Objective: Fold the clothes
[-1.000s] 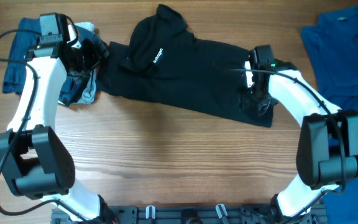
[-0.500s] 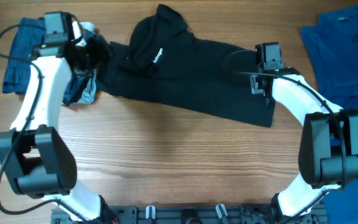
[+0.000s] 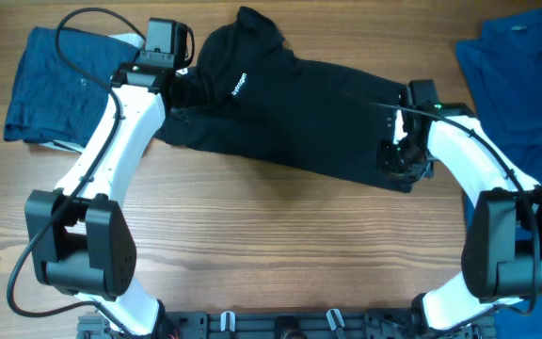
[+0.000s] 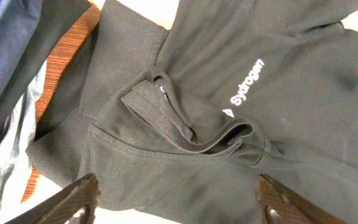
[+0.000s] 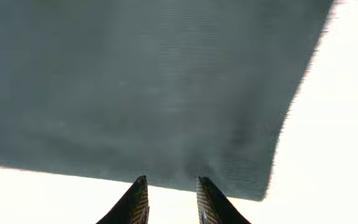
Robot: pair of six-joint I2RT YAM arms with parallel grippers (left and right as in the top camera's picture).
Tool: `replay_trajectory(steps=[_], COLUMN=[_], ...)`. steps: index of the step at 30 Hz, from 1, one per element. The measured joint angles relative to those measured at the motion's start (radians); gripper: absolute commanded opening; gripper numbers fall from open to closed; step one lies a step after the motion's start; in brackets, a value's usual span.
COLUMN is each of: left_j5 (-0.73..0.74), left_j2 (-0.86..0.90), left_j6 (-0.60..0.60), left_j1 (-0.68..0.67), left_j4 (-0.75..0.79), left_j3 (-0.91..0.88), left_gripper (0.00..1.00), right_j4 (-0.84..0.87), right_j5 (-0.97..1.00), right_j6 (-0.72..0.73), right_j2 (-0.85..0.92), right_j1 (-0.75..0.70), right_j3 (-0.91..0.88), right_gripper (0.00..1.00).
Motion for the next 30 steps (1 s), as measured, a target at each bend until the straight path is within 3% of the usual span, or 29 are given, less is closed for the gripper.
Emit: replay_trajectory(steps=[4,7,17,19,20,22,30], left_j5=[0.0,0.0,-0.004,-0.005,-0.005,-0.005,-0.007], left_j2=[0.0,0.0,0.0,0.0,0.0,0.0,0.0], left_j6=[0.0,0.0,0.0,0.0,0.0,0.0,0.0], left_j1=[0.0,0.0,0.0,0.0,0.0,0.0,0.0], left_j4=[0.0,0.0,0.0,0.0,0.001,0.001,0.001], left_j3=[0.0,0.0,0.0,0.0,0.0,0.0,0.0], left_gripper=[0.87,0.9,0.91,0.91,0.91,0.91,0.89], right_j4=[-0.013,-0.013,0.121,0.126,0.134,0.16,0.178], right_j5=[-0.019,-0.085,-0.122,-0.094,-0.088,-0.081,-0.055], right_j6=[0.051,0.058,0.092,0.096,0.099,0.107,0.076], right_j2=[0.0,0.0,-0.002,-0.002,-0.002,-0.01,-0.014], right_j1=[-0.101,-0.182,-0.188,-0.188,-0.188,-0.188,-0.218], right_j3=[-0.001,-0.001,-0.125,-0.13,-0.137,-0.153,-0.156], right_gripper=[0.48,0.48,0.47,0.39,0.24,0.05,0.04])
